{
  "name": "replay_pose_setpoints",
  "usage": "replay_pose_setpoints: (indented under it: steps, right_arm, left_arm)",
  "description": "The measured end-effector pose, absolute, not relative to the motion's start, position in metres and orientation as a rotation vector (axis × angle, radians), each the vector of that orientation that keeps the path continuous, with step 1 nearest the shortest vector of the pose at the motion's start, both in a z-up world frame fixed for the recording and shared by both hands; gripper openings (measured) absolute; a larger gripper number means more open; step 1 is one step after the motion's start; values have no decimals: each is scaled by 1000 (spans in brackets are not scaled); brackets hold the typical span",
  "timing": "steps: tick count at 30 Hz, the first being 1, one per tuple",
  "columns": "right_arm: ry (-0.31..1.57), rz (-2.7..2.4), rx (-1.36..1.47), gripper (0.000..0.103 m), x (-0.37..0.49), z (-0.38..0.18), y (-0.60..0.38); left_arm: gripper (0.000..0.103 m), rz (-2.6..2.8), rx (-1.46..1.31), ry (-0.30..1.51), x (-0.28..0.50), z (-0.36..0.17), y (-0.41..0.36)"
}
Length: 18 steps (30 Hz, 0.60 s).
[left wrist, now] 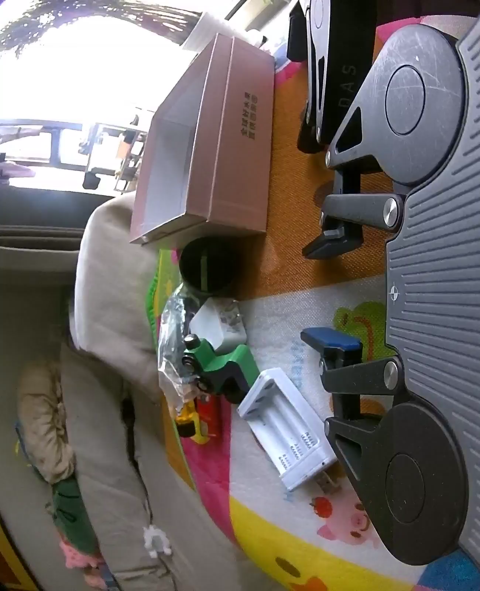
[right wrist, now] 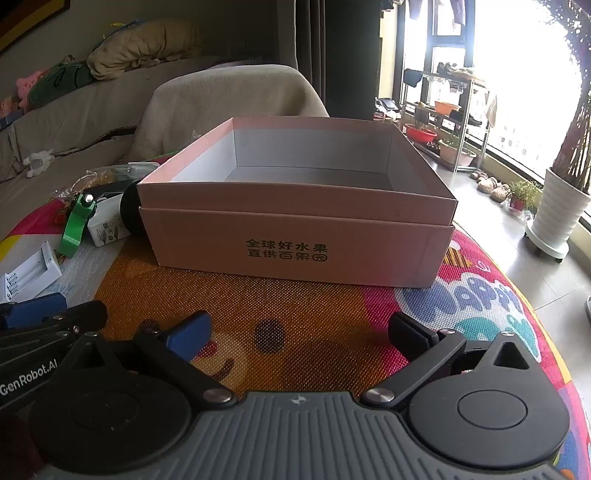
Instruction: Organize rigid objects
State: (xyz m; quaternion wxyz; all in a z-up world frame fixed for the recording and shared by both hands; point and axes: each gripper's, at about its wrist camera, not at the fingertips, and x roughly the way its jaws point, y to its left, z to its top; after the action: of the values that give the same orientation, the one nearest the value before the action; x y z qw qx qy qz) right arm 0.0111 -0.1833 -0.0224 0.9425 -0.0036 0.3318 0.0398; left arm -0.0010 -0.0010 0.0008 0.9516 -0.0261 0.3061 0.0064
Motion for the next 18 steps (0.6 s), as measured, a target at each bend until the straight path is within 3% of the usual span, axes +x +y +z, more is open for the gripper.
replay_pose_setpoints:
  steps: [18]
  right_arm:
    - [678, 82, -6, 102, 11, -22, -183]
  left_arm:
    - [45, 13, -54, 630, -1, -1, -5]
